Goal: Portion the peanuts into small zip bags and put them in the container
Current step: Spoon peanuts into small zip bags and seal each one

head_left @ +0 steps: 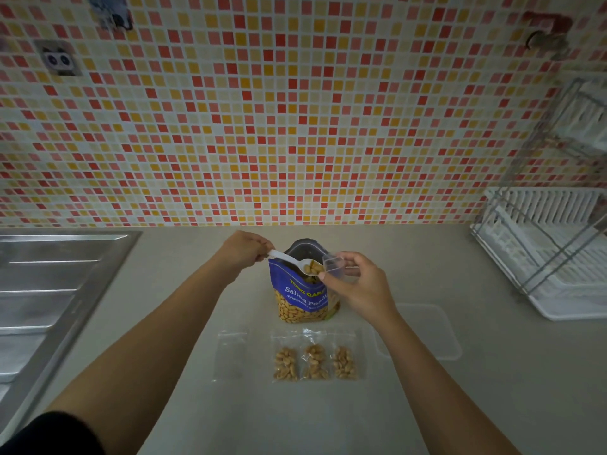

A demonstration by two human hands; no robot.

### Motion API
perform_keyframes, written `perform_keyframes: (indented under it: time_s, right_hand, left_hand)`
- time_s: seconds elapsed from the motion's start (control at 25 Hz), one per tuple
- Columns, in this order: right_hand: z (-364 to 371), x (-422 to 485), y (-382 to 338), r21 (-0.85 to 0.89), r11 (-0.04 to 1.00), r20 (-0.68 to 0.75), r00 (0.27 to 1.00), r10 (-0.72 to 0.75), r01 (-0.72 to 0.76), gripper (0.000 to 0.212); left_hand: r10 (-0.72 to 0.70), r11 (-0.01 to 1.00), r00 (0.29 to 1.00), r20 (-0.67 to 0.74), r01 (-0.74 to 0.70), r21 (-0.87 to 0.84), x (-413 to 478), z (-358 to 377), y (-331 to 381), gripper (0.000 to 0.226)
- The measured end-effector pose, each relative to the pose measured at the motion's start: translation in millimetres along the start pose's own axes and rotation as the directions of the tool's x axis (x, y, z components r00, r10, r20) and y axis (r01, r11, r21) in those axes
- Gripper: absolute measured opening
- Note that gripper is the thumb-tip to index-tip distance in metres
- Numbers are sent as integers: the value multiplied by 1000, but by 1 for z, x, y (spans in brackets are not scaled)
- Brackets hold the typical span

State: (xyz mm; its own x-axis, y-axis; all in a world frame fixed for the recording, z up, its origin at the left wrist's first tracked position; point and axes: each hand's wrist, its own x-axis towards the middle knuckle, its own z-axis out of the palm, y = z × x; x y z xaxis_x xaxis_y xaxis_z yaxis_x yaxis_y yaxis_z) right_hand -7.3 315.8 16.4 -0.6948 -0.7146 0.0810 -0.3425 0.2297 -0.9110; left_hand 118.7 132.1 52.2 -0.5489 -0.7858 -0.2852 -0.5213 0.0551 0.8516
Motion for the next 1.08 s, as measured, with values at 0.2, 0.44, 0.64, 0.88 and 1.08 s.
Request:
perform_keyframes:
  time_s: [0.2, 0.44, 0.64, 0.88, 1.08]
  right_hand:
    - [7, -1, -4, -152, 986, -27, 997, -68, 64, 56]
    - [13, 2, -13, -299, 950, -50, 993, -106, 87, 49]
    - [16, 4, -13, -286, 954, -42, 994, -103, 86, 48]
    - [17, 5, -11, -240, 969, -77, 994, -78, 57, 44]
    - [17, 4, -10, -212, 976, -95, 993, -69, 47, 45]
  left_hand:
    - [-42, 998, 999, -29, 41, -47, 1, -20, -5, 18]
    - [3, 996, 998, -60, -8, -87, -1, -41, 14, 17]
    - [152, 983, 988, -38, -147, 113, -9, -32, 44, 18]
    - [521, 636, 840, 152, -500, 588, -35, -5, 91, 24]
    - [654, 486, 743, 140, -555, 676, -48, -4, 114, 25]
